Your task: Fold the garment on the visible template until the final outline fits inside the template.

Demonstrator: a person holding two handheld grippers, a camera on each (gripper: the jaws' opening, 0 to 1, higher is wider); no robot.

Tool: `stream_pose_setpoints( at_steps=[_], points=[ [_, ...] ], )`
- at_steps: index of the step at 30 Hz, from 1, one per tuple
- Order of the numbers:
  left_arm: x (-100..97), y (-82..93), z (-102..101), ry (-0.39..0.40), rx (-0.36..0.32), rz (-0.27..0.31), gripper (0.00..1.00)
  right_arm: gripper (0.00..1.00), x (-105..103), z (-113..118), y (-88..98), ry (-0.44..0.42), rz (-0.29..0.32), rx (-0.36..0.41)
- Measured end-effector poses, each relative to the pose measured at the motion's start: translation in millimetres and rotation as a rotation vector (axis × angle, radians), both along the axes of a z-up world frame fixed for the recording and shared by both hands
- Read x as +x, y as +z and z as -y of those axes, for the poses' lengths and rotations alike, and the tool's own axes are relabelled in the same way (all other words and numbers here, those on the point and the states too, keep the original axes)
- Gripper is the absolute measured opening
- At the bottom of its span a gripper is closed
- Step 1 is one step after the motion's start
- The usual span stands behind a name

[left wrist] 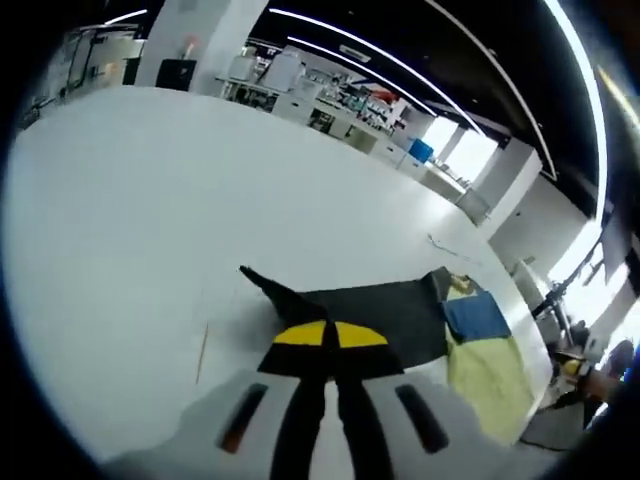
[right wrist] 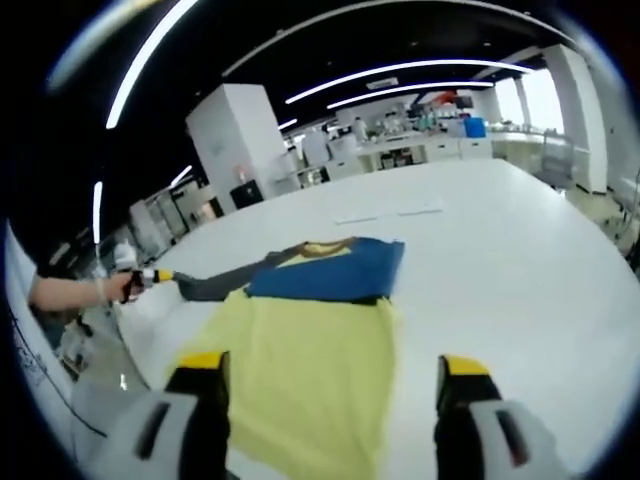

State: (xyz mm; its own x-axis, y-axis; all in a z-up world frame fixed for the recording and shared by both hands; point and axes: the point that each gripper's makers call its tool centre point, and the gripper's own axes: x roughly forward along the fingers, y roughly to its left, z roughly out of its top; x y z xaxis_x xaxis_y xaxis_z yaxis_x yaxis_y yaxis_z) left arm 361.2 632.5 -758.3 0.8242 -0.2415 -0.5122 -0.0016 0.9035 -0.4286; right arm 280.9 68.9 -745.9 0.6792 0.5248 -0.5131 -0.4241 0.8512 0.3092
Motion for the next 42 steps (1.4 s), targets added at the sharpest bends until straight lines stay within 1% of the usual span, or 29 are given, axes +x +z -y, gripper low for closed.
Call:
stream_pose_setpoints(
  at_steps=[1,2,4,5,9,11,12,15,17,18,21,23,24,25,26,29,33,34,35,38,40,42],
  points=[
    [2.8,3.2,6,-0.014,-0.001,0.005,0.00,0.87,-1,1,-1.7,0.012,-0.004,-0.004],
    [8.9,14.2,23,-0.034,-0.004,0.016,0.00,0.87,-1,3,-2.6,0.018,-0.004,-0.008],
    [14.6,21.2,35,-0.057,0.005,0.027,0.00,0.87,-2,6,-4.2,0.030,-0.006,-0.009],
    [18.8,24.3,45,-0.078,0.013,0.029,0.00,0.87,-3,5,-2.5,0.032,-0.006,-0.005],
    [33.3,27.8,69,-0.111,0.012,0.032,0.00,0.87,-1,16,0.6,0.045,0.003,0.019],
    [39.2,28.9,79,-0.126,0.014,0.032,0.00,0.88,-1,18,2.4,0.047,0.008,0.032],
    [41.2,30.9,94,-0.136,0.021,0.031,0.00,0.88,-1,19,2.7,0.053,0.010,0.036],
    [47.8,34.0,113,-0.152,0.023,0.037,0.00,0.88,1,27,1.7,0.065,0.011,0.042],
    [51.6,37.6,129,-0.166,0.021,0.041,0.00,0.88,1,31,2.0,0.076,0.010,0.046],
    [54.0,34.9,130,-0.171,0.027,0.041,0.00,0.88,1,32,2.0,0.079,0.011,0.049],
    [60.7,35.1,157,-0.182,0.023,0.043,0.00,0.88,4,40,-0.8,0.089,0.008,0.058],
    [64.7,35.1,171,-0.184,0.009,0.042,0.00,0.87,6,44,-2.8,0.091,0.006,0.071],
    [66.7,34.8,173,-0.183,0.005,0.043,0.00,0.87,7,46,-3.7,0.093,0.005,0.073],
    [70.4,35.4,181,-0.185,-0.011,0.043,0.00,0.87,8,48,-5.7,0.096,0.003,0.074],
    [71.9,35.6,185,-0.190,-0.015,0.044,0.00,0.87,9,50,-7.3,0.100,0.001,0.073],
    [75.9,38.9,214,-0.217,-0.013,0.048,0.00,0.87,11,54,-10.4,0.110,-0.005,0.080],
    [86.4,44.3,242,-0.243,-0.038,0.057,0.00,0.87,16,61,-15.5,0.110,-0.008,0.092],
    [88.6,47.0,258,-0.252,-0.034,0.064,0.00,0.87,18,63,-16.8,0.107,-0.010,0.099],
    [90.3,48.4,268,-0.263,-0.038,0.066,0.00,0.87,16,61,-15.5,0.108,-0.010,0.101],
    [94.6,50.3,291,-0.284,-0.059,0.074,0.00,0.87,18,64,-17.4,0.109,-0.010,0.108],
    [97.6,50.9,306,-0.291,-0.061,0.080,0.00,0.87,18,67,-19.2,0.105,-0.011,0.112],
    [99.7,51.3,317,-0.295,-0.077,0.082,0.00,0.87,18,70,-20.7,0.102,-0.011,0.116]
  ],
)
